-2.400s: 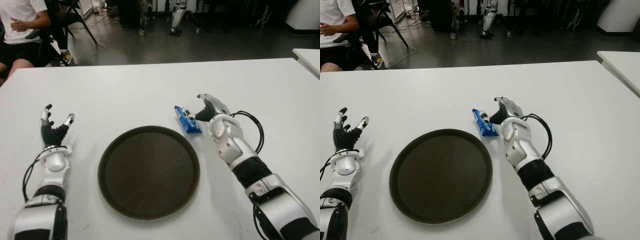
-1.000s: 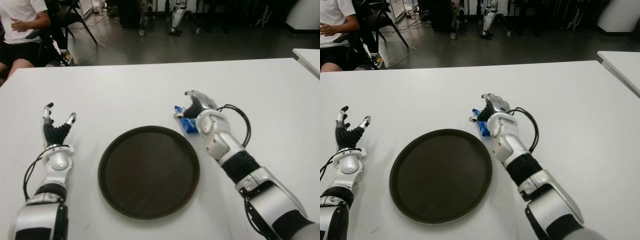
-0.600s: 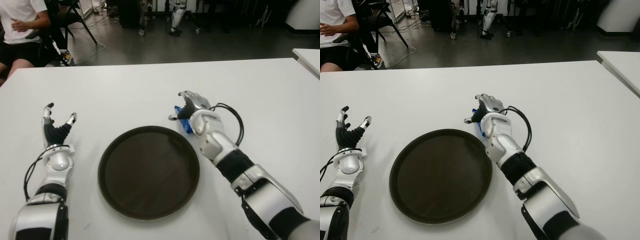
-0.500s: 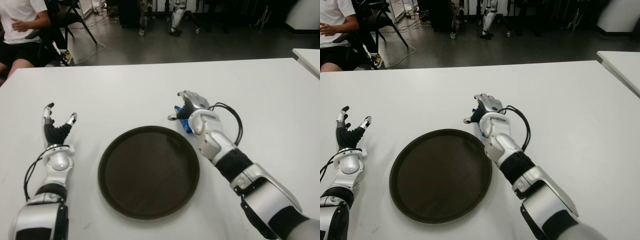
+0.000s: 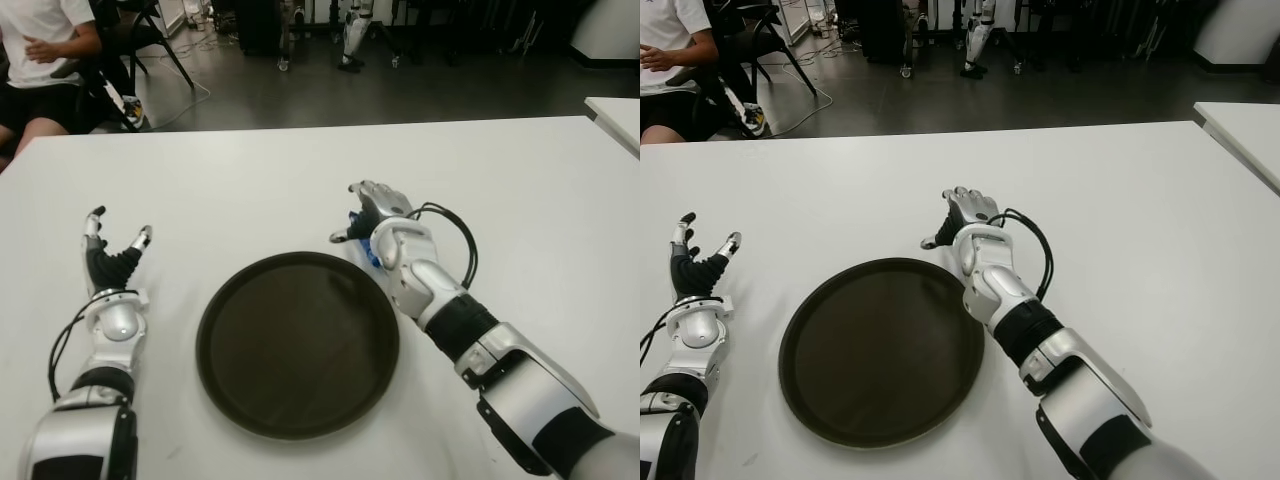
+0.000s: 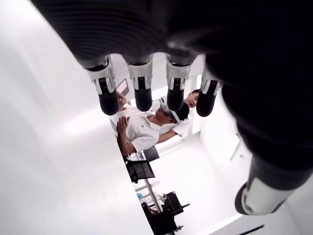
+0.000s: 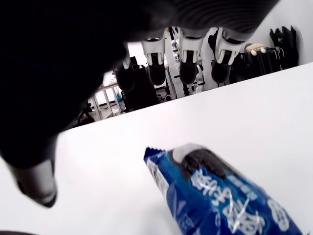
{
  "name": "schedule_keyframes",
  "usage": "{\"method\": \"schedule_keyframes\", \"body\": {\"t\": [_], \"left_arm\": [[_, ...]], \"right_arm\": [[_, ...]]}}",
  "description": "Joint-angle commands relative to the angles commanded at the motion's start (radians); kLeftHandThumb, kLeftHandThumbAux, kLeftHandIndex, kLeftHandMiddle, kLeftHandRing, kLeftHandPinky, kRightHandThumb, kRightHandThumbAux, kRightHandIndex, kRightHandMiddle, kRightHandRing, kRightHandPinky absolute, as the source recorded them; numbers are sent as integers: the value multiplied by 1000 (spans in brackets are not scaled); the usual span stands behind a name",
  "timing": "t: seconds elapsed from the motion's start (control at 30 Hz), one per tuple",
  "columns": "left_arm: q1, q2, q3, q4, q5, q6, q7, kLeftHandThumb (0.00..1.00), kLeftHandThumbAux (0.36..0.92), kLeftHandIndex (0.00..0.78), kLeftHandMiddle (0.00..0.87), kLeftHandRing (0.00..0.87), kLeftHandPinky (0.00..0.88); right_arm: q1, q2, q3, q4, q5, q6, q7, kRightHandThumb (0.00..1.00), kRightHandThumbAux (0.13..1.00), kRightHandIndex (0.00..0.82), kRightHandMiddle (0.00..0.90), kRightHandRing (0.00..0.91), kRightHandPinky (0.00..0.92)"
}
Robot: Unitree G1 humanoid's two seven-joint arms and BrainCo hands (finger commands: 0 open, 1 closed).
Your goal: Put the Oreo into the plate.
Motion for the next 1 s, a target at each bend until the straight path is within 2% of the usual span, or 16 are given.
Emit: {"method": "schedule_keyframes", "body": {"t": [0.13,0.47,0.7,0.87,1.0], "left_arm": [[2,1,4,-2,-2,4,5,0,698,10,7,0,1],[3,3,-5,-7,7,12,21,0,687,6,0,0,0],[6,1,-4,-9,5,8,23,0,683,9,6,0,4],[8,1,-4,-13,5,0,28,0,677,13,10,2,4],[11,0,-4,-18,3,-6,26,0,679,13,6,0,3]], "right_arm": [[6,2,-5,9,3,0,-14,132,622,40,0,0,26],[23,4,-13,20,9,-3,-45,165,624,96,0,0,6],[27,1,-13,30,12,-6,-53,144,620,84,0,0,0],[37,-7,-15,35,12,-14,-64,117,634,118,0,0,0],[46,-12,-19,33,13,-18,-75,101,630,179,0,0,0]]}}
